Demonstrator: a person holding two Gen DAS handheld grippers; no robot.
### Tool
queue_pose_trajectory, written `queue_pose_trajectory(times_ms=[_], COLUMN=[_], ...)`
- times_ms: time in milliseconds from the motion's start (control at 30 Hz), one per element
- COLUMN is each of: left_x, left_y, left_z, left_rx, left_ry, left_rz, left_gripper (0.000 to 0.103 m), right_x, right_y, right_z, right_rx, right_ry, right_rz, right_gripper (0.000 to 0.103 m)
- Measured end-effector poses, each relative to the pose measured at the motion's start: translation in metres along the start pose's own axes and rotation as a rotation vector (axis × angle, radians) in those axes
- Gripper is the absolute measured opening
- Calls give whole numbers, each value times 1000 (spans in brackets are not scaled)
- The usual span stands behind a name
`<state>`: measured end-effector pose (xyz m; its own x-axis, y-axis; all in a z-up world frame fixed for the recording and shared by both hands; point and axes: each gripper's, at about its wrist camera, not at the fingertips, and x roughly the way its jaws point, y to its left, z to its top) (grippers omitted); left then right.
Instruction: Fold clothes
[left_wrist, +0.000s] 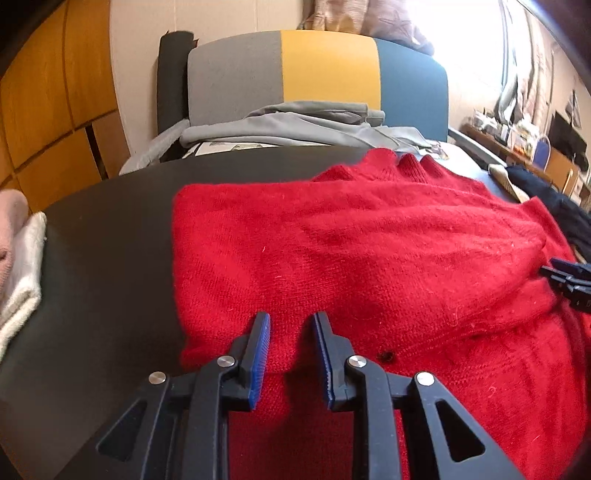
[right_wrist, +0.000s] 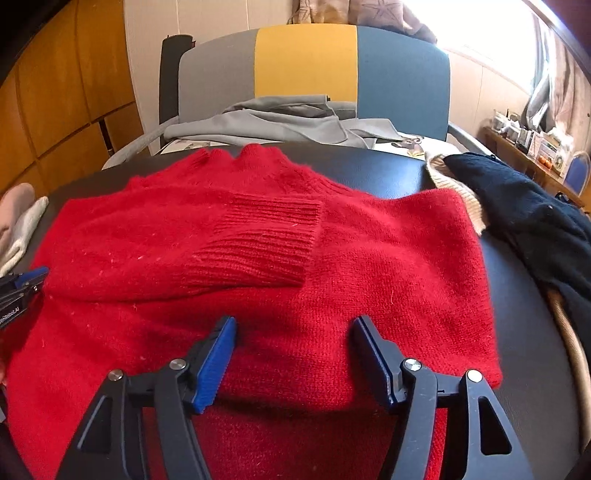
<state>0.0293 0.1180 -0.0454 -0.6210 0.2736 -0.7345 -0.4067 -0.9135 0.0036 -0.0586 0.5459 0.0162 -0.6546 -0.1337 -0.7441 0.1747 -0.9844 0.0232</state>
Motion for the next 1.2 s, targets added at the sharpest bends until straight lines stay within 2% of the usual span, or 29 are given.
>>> queue_pose_trajectory(times_ms=[233,300,333,400,500,600,700,733,800,900,1033,1100,1167,1200], left_x=[11,2,-4,-17,-38,-42,-48,-48,-47,-53,-70,-69,-62,-62], left_y=[-1,1,3,5,3,-4,-4,-2,3,5,0,-8,-16,-16], left_z=[11,9,8,3,-19,-44,-57,-58,-57,-55,-56,-57,-62,-65], left_rx=[10,0,-6,-18,-28,32,67,72,72,84,63,80,120,132], left_ry=[9,10,10,4,-12,-10,-35,-39,-33,-12,-44,-32,3,-5], left_rz=[19,11,8,-7,-62,-43,-22,-22,-36,-19,-89,-101,-81,-74], left_gripper=[24,24,24,24,24,24,25,28,29,29,29,29,29,29], right_x=[18,15,8,-11,-35,-47,-56,-58,-59,-60,-74,-72,-70,-69], right_y=[-4,-7,-9,-14,-13,-8,-9,-11,-18,-28,-22,-8,6,13], right_z=[20,22,20,11,-11,-38,-58,-64,-70,-66,-58,-54,-51,-50], right_rx=[-2,15,35,89,83,50,5,-15,-24,22,82,41,0,-20], right_ry=[9,17,14,-1,5,42,28,17,-9,-5,-21,-12,-3,1], right_rz=[6,21,27,47,80,71,23,-2,-21,4,94,103,112,116], right_gripper=[67,66,63,59,54,47,47,46,46,47,47,47,47,47])
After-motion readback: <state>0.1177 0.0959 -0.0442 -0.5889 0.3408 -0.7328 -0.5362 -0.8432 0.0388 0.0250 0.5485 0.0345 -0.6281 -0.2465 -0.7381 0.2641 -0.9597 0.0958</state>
